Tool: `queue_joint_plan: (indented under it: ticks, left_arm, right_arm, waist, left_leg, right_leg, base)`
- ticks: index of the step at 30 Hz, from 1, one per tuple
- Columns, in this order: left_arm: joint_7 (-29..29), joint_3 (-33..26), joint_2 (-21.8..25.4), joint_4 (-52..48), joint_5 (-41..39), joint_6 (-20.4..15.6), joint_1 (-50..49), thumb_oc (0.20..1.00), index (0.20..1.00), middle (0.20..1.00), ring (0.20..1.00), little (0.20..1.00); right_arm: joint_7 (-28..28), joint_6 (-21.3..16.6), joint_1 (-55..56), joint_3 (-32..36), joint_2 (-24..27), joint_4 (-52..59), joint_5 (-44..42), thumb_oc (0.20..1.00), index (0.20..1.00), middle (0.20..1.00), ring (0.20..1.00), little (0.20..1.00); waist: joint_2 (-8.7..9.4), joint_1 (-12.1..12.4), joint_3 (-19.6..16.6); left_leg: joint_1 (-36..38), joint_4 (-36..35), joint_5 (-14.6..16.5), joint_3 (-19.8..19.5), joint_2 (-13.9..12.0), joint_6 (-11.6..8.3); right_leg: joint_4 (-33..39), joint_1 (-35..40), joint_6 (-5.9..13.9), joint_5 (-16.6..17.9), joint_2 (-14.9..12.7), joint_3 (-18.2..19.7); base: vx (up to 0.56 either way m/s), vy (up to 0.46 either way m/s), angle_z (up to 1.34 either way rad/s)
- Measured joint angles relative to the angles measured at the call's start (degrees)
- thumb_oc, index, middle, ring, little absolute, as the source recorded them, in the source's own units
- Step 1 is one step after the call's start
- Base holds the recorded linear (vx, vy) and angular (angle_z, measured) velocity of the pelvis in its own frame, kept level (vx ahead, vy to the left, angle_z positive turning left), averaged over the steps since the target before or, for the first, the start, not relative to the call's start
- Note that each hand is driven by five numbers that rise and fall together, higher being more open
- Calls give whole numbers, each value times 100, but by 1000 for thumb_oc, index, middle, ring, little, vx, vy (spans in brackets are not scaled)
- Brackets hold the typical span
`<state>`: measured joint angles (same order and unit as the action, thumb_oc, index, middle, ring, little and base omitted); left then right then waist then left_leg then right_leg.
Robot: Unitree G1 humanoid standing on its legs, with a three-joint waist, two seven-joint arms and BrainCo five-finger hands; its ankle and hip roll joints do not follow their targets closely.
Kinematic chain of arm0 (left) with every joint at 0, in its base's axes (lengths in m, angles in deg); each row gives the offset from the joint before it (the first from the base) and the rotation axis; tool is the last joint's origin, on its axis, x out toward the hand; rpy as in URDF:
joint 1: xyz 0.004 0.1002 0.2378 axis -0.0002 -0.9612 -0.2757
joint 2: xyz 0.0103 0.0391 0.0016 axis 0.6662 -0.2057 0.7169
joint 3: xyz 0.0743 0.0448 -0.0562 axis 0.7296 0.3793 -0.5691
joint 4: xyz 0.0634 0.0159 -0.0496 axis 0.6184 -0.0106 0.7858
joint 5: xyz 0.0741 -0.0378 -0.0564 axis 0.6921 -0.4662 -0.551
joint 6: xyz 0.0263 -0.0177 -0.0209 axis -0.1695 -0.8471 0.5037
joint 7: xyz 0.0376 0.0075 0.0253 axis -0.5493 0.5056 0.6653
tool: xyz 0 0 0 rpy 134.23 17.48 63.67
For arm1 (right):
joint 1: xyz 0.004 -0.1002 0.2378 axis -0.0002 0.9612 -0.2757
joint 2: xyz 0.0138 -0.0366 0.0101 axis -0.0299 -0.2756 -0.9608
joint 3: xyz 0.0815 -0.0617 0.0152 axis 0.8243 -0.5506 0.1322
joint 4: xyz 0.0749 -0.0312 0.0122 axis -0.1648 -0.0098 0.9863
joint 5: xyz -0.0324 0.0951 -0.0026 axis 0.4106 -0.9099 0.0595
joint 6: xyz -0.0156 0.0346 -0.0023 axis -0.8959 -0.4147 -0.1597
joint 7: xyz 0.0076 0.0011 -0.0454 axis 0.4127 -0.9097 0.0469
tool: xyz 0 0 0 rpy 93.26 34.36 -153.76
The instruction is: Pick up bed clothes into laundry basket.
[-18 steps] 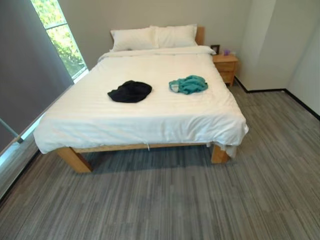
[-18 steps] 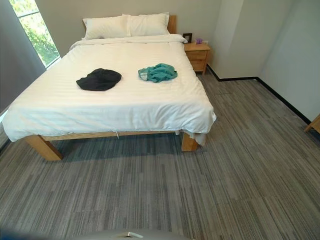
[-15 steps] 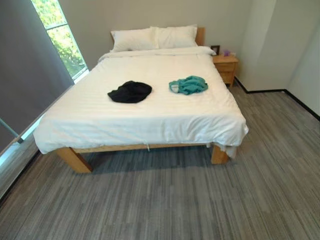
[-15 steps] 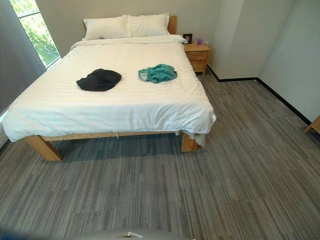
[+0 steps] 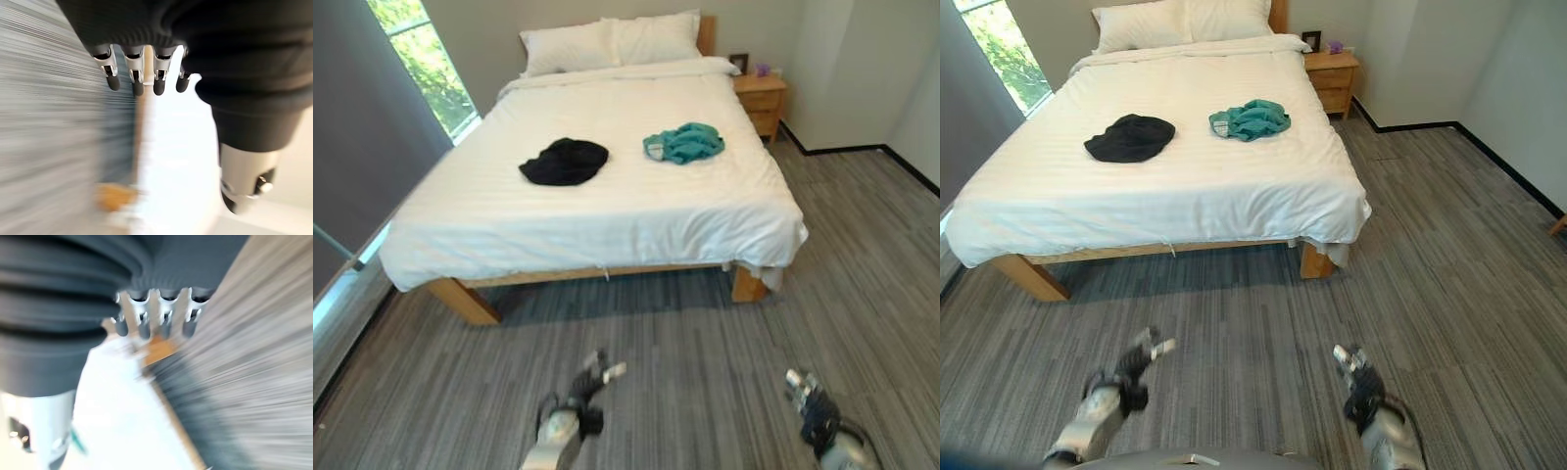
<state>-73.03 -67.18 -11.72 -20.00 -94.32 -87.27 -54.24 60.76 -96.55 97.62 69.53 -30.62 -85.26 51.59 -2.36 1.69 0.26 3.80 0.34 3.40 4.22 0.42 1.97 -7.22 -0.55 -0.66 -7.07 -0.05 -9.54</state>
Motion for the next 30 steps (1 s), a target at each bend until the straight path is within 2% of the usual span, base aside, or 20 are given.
queue_joint_plan:
  ticks: [2, 6, 13, 30]
  left_arm:
    - [-34, -105, 156, -140, -1, 86, 7, 1000, 1000, 1000, 1000, 1000]
    - [-33, -134, 190, 68, 9, 241, -135, 1000, 1000, 1000, 1000, 1000]
    - [-44, -211, 151, -60, 5, 241, -287, 1000, 1000, 1000, 1000, 1000]
    - [-404, -313, 114, -102, 4, 245, -251, 1000, 1000, 1000, 1000, 1000]
  right_arm:
    - [103, 78, 105, 49, 149, 369, 149, 1000, 1000, 1000, 1000, 1000]
    - [143, 172, 234, 4, 155, 369, 309, 1000, 1000, 1000, 1000, 1000]
    - [112, 178, 360, -7, -45, 696, 763, 1000, 1000, 1000, 1000, 1000]
    - [105, 213, 326, -213, -36, 895, 1123, 1000, 1000, 1000, 1000, 1000]
  waist:
    - [-13, 5, -12]
    - [28, 10, 1]
    - [160, 8, 40]
    - [143, 7, 54]
  left_leg:
    - [37, -39, -2, -20, 4, 0]
    - [36, -56, -2, -27, 2, 0]
    - [42, -81, -3, -25, 4, 0]
    - [-48, -126, -3, -11, 18, 1]
  right_leg:
    - [20, 35, 1, -1, 1, -19]
    - [107, 56, -5, 4, 8, -28]
    - [128, 60, 31, -18, 5, -31]
    - [133, -53, 6, 2, -1, -4]
  base:
    - [9, 7, 4]
    - [12, 6, 1]
    - [0, 0, 0]
    - [13, 10, 0]
